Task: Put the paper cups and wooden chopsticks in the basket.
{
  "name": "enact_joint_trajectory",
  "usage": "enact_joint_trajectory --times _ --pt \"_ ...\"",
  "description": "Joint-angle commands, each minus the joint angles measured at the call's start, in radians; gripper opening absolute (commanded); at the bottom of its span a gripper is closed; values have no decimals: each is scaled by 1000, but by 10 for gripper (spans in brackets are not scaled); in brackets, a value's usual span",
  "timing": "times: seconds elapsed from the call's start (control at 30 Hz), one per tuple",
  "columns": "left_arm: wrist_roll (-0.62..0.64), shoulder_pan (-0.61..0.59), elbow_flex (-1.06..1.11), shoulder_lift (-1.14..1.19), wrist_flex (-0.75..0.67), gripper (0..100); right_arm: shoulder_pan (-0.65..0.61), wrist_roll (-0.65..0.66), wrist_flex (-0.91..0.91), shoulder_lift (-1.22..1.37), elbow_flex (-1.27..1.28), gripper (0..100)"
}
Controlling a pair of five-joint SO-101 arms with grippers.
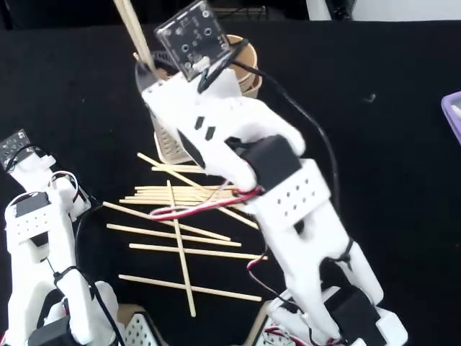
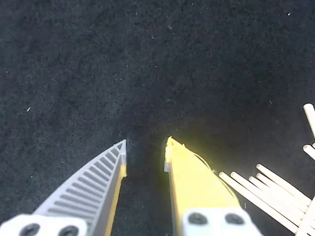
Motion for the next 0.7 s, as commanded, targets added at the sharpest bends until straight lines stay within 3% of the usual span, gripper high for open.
enact_joint_trajectory --times 0.0,0.17,0.5,0.67 --pt "5 -8 -5 -32 -8 134 17 -12 -359 -1 111 11" --pt "6 -7 -5 -32 -8 134 34 -12 -466 13 143 11" --pt "5 -5 -5 -32 -8 134 115 -20 -436 177 165 18" --pt "3 -2 -5 -31 -8 134 97 -21 -279 145 114 201"
